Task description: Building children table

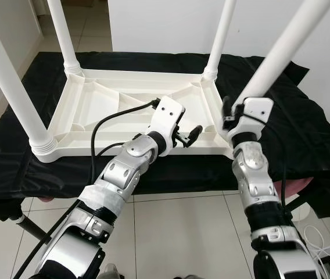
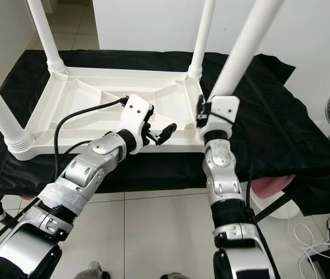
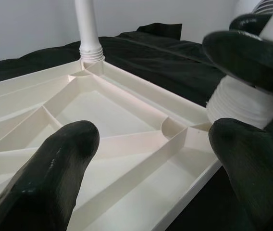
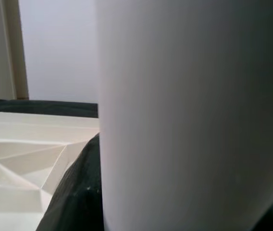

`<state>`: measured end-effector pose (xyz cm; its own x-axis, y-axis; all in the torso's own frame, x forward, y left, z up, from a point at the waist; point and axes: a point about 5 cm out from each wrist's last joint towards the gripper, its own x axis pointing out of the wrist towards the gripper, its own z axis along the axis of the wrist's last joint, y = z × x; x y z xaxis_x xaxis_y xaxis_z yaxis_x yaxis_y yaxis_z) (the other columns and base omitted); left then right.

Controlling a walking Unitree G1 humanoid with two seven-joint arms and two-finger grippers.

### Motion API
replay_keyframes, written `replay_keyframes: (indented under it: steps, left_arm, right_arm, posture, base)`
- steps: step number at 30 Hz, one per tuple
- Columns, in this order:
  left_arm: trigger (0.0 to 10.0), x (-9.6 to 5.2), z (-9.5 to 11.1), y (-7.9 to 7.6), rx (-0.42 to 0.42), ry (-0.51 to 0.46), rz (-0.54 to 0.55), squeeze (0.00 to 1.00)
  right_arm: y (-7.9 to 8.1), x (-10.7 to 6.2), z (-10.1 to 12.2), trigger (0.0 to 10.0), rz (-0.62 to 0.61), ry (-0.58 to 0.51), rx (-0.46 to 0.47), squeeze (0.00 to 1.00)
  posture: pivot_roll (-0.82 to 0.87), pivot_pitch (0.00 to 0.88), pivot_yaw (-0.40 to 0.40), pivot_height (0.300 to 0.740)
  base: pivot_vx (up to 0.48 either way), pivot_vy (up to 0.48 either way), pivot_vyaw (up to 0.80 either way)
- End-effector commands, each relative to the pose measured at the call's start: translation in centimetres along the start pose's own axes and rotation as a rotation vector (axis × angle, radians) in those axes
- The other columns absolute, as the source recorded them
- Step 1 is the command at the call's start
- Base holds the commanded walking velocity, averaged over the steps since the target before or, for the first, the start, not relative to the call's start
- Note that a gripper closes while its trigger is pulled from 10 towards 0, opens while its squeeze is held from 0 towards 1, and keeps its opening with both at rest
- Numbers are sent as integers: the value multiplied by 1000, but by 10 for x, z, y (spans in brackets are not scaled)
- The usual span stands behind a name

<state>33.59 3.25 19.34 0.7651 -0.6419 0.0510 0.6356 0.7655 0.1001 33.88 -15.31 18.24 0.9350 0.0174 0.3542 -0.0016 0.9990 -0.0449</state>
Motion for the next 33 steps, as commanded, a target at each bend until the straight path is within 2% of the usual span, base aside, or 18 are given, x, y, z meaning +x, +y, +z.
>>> replay_keyframes:
  steps: [1,7,9,11,13,16,21,22,26,33]
  left_arm:
    - [10000,-2,1,4,10,-19,40,0]
    - [10000,-10,-5,5,44,-26,3,0]
    - [10000,-15,-17,0,94,16,-67,0]
    - [10000,-15,-23,-1,109,49,-87,0]
    - [10000,-13,-34,-2,147,125,-109,0]
    - [10000,-10,-40,0,153,171,-108,0]
    - [10000,-7,-43,1,156,196,-99,0]
    - [10000,-3,-47,3,177,244,-95,0]
    - [10000,1,-51,5,199,294,-93,0]
    - [10000,8,-53,6,190,352,-119,0]
  right_arm:
    - [2,0,7,10000,13,-37,15,0]
    - [4,-8,3,10000,32,-30,19,0]
    - [2,-10,2,10000,30,-29,19,0]
    - [0,-9,2,10000,25,-32,16,0]
    - [-3,-8,4,10000,15,-38,11,0]
    - [-6,-8,6,10000,7,-44,3,0]
    - [-8,-8,6,10000,-1,-46,-3,0]
    - [-11,-10,8,10000,-12,-49,-7,0]
    - [-12,-10,8,10000,-21,-49,-12,0]
    - [-13,-11,8,10000,-32,-47,-29,0]
  posture:
    - [10,27,-32,740]
    - [13,32,-39,740]
    - [13,36,-37,740]
    - [11,35,-35,740]
    - [4,33,-26,740]
    - [-2,32,-20,740]
    - [-8,32,-14,740]
    - [-15,34,-5,740]
    - [-19,33,2,740]
    - [-34,25,18,740]
  base:
    - [0,0,0]
    - [0,0,0]
    - [0,0,0]
    - [0,0,0]
    - [0,0,0]
    - [0,0,0]
    - [0,0,0]
    - [0,0,0]
    - [0,0,0]
    - [0,0,0]
